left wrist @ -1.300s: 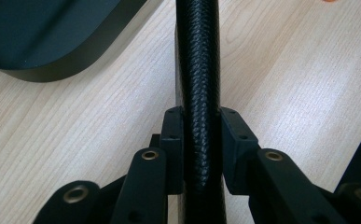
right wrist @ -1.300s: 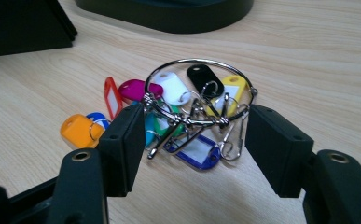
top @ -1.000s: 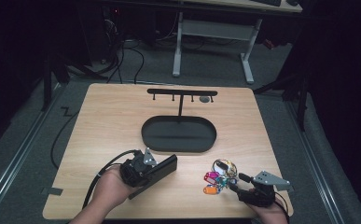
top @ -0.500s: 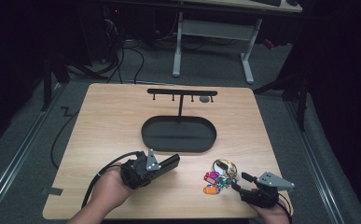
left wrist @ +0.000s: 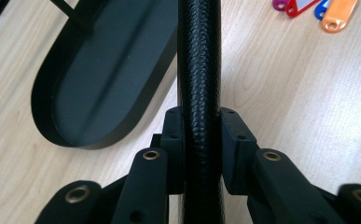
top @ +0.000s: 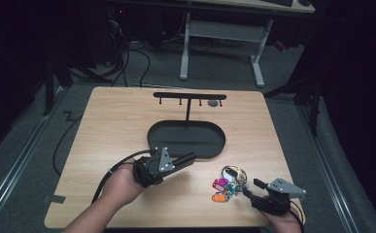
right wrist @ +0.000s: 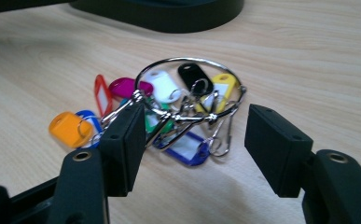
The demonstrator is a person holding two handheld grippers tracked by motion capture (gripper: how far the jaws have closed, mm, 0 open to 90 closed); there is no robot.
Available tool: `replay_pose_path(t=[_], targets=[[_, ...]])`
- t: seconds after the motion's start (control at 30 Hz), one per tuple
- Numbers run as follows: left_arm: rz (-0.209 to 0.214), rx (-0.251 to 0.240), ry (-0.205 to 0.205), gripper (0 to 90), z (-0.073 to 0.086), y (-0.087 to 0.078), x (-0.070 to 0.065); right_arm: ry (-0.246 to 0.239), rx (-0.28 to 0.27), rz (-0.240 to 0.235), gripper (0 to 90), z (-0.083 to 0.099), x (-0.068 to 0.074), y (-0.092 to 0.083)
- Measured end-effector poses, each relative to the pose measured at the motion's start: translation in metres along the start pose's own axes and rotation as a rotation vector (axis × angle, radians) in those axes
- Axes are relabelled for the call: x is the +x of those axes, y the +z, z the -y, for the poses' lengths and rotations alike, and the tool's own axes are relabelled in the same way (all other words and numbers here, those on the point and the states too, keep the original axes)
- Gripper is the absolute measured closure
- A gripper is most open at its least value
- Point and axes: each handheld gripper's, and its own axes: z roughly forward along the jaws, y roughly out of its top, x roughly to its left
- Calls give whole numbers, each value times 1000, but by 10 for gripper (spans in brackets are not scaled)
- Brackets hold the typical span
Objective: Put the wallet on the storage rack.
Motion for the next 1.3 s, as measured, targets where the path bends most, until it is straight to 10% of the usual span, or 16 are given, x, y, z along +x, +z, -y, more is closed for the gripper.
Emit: replay_pose_path(t=[1.3], targets=[[-118, -26, 255, 741, -61, 32, 44, 2, -11, 14, 387, 8, -3, -12]])
